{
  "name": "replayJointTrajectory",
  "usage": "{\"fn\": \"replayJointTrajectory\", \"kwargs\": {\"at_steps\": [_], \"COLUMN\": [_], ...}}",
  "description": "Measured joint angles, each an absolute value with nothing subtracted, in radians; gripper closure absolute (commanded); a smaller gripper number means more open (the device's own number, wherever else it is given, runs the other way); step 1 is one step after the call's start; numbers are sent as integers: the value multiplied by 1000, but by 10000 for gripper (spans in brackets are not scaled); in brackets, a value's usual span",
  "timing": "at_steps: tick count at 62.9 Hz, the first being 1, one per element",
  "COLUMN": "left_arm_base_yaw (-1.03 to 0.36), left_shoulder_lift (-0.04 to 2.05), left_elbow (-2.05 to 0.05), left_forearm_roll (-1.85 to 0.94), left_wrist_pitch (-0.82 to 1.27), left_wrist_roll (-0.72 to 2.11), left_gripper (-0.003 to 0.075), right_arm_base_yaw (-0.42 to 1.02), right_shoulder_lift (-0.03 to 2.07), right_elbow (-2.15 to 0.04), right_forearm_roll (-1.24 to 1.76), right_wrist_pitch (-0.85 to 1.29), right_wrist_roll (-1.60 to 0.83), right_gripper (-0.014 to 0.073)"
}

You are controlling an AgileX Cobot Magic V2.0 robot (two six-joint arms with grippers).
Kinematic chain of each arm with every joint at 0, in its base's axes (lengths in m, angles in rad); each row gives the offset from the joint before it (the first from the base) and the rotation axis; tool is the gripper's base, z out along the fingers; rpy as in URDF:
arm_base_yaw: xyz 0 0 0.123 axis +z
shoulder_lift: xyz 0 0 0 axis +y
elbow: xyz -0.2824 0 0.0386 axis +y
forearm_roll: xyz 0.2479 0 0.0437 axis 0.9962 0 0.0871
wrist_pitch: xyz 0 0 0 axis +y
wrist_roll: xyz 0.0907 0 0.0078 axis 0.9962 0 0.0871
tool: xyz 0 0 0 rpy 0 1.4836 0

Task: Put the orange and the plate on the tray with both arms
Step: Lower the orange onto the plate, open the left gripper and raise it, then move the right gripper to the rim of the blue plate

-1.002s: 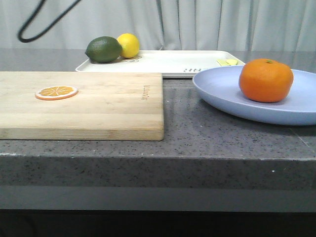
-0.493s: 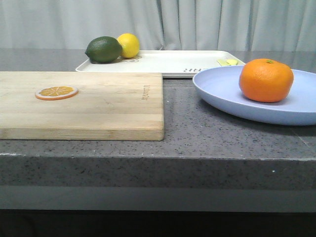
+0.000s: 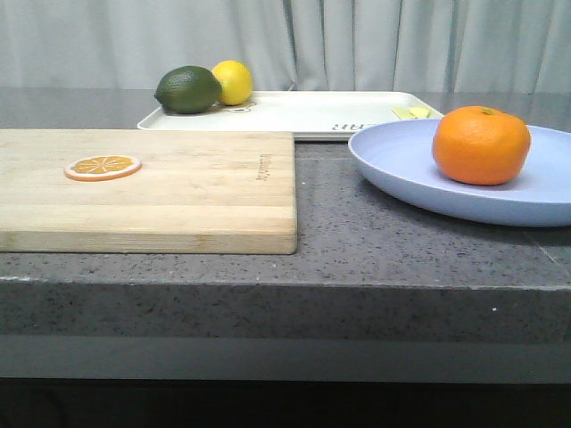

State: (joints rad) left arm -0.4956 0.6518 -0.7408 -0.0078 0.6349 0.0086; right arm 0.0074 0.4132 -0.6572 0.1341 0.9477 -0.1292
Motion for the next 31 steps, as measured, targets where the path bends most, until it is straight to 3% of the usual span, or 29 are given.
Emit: {"fn": "replayJointTrajectory", "kwargs": {"at_steps": [19,31], "left_arm_base_yaw": [-496,-496], "left_shoulder_lift": [555,555], "left_elbow": [-688,-688], "left_forearm_roll": [0,0], "left_wrist_pitch": [639,639], "left_wrist_roll": [9,9], "left_gripper": [102,102], "right_arm_base_yaw": [7,7], "right_shoulder_lift": [418,536], "right_elbow": [-657,-694], "right_forearm_roll": [168,177], "right_wrist_pitch": [950,983], "right_wrist_roll": [-107,-17], "right_gripper": [-10,-10]}}
